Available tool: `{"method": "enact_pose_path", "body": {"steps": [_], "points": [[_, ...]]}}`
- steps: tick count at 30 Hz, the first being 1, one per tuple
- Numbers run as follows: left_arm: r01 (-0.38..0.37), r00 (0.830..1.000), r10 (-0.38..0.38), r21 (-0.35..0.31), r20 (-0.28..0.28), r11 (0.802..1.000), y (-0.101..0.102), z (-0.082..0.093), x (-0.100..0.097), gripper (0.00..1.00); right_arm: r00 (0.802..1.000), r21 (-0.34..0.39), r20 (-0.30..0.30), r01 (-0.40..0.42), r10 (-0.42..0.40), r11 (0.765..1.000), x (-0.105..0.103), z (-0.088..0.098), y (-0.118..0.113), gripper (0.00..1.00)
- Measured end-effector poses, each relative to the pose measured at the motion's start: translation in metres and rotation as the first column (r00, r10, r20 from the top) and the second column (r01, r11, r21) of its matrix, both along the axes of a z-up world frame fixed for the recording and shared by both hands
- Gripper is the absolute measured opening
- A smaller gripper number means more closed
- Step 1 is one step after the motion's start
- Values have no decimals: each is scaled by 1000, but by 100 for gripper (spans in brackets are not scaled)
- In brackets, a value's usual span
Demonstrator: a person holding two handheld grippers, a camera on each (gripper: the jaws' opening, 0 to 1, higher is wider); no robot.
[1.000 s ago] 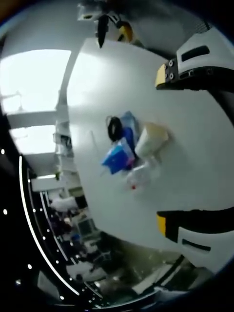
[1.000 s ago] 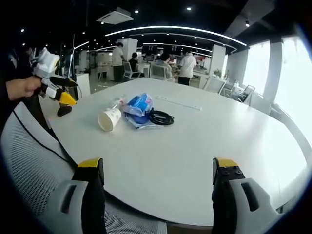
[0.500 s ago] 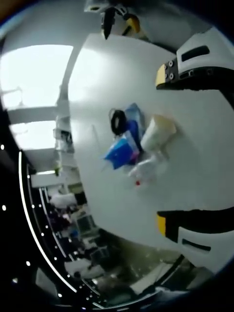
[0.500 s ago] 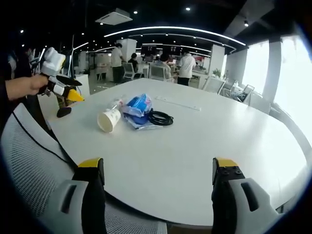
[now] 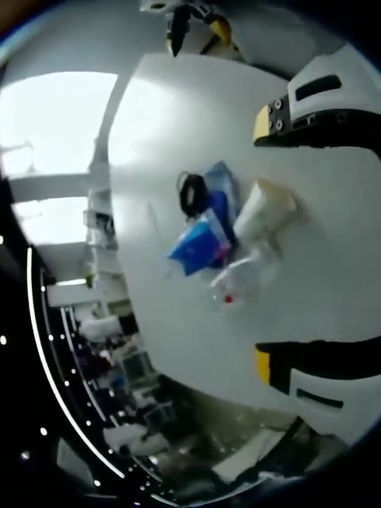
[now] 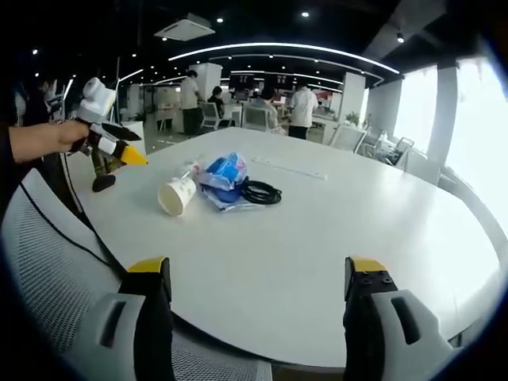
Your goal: Arrange the tabletop items into an orderly group along one side of the table until the central work area is clear of visible clutter.
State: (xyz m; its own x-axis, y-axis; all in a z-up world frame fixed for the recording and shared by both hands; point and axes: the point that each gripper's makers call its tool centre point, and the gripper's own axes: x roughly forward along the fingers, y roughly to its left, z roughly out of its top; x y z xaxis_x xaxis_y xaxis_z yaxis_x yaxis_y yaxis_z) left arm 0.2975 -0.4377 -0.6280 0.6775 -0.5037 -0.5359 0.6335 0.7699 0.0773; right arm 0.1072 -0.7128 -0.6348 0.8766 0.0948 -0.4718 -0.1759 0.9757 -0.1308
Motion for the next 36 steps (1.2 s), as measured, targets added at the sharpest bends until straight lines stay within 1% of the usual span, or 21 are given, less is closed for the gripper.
{"method": "enact_pose_path", "body": {"steps": [10, 20, 26, 36], "points": [[-1, 1000, 1, 8, -21, 1000, -5, -9, 8, 97, 1000, 1, 1, 3, -3, 1000, 0, 0, 0, 89], [-18, 999, 19, 3, -40, 1000, -13, -19, 17, 94, 1000, -1, -4, 3, -3, 1000, -1, -1, -1, 88], [-32, 998, 32, 1, -52, 999, -12, -23, 23, 93, 1000, -2, -5, 5, -5, 1000, -1, -1, -1, 87], [-45, 997, 47, 29, -64, 999, -9, -38, 35, 91, 1000, -3, -11, 2, -2, 1000, -2, -2, -1, 87]]}}
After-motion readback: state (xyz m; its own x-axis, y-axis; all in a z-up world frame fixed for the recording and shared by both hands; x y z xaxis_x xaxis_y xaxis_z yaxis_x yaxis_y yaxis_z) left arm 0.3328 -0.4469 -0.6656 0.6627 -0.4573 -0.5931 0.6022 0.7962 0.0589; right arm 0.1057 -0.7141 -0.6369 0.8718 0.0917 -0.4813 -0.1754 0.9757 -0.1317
